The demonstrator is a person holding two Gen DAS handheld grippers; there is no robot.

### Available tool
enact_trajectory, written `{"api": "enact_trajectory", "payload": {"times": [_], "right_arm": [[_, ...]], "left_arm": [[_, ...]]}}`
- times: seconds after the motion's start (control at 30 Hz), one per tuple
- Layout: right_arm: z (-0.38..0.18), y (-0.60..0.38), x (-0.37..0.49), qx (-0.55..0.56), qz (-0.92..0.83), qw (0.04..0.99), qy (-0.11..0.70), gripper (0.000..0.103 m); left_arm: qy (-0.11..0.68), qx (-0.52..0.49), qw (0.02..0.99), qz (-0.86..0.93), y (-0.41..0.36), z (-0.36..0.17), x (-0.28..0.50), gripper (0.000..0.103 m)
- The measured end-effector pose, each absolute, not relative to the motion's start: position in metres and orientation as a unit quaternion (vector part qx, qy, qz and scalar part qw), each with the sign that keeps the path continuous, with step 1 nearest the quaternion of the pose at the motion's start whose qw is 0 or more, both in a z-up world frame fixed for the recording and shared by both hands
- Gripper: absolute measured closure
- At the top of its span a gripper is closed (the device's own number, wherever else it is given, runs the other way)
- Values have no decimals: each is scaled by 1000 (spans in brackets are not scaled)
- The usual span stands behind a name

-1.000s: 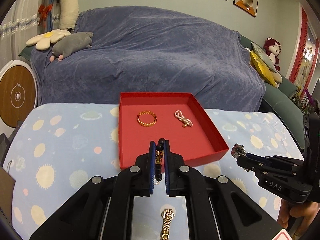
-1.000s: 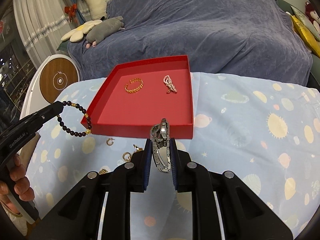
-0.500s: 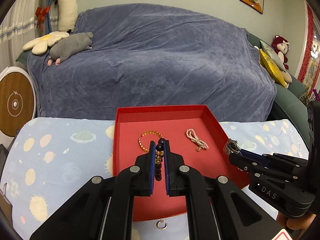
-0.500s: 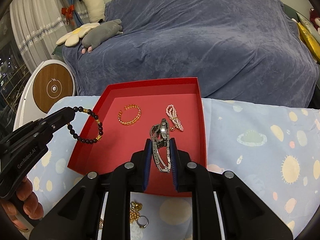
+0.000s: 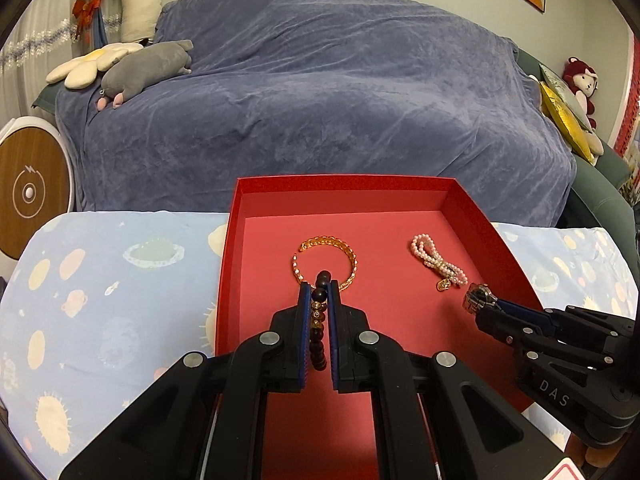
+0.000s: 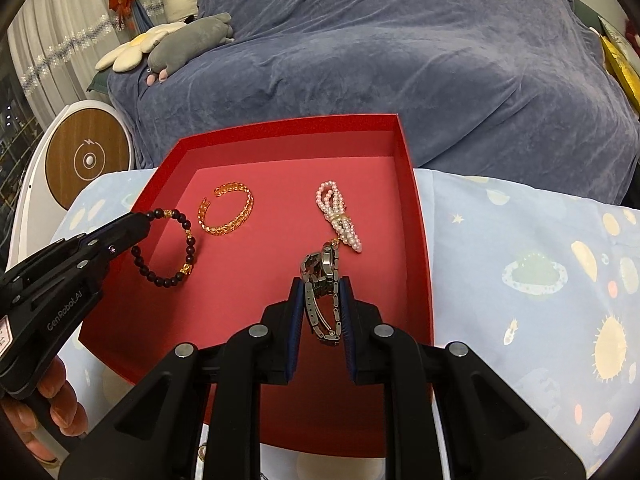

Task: Organize jewelry
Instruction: 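Carry the bracelet and silver watch into the red box and release both, then move the left tool to the gold link watch and close on it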

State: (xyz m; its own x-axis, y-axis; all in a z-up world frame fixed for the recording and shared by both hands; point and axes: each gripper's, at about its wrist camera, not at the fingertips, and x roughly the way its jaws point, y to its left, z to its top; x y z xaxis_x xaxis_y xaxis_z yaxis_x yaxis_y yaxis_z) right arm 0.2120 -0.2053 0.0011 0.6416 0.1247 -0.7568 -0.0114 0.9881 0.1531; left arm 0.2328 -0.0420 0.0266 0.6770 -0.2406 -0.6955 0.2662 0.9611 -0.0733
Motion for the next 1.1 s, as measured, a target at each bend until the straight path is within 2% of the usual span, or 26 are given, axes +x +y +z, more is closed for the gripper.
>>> {"api": "enact_trajectory", "payload": {"times": [0.13,0.23,0.3,0.33,0.4,0.47,0.83,0.9,1.03,1.1], "right_arm": [[4,-207,210,64,36,909,410,85],[15,-209,204,63,30,916,396,77],[23,-212,197,66,31,918,389,76],[27,-213,192,67,32,919,387,76],[37,-214,179,67,34,921,381,72],[45,-216,163,68,36,923,378,69],[62,-215,59,54,31,926,371,68],[57,-216,44,61,32,925,374,66],[46,-215,23,72,35,919,386,66],[40,-213,16,77,38,917,389,66]], "left_arm": [[381,21,915,-128,-43,24,235,95],[382,21,915,-125,-41,25,233,92],[382,16,916,-122,-38,28,229,79],[380,14,917,-120,-37,31,226,76],[376,13,919,-117,-34,38,218,67],[370,13,922,-112,-31,46,207,54],[364,16,925,-111,-1,74,128,50],[371,17,922,-110,3,68,112,45],[403,4,908,-118,10,49,86,43],[423,-7,897,-127,11,36,74,35]]}}
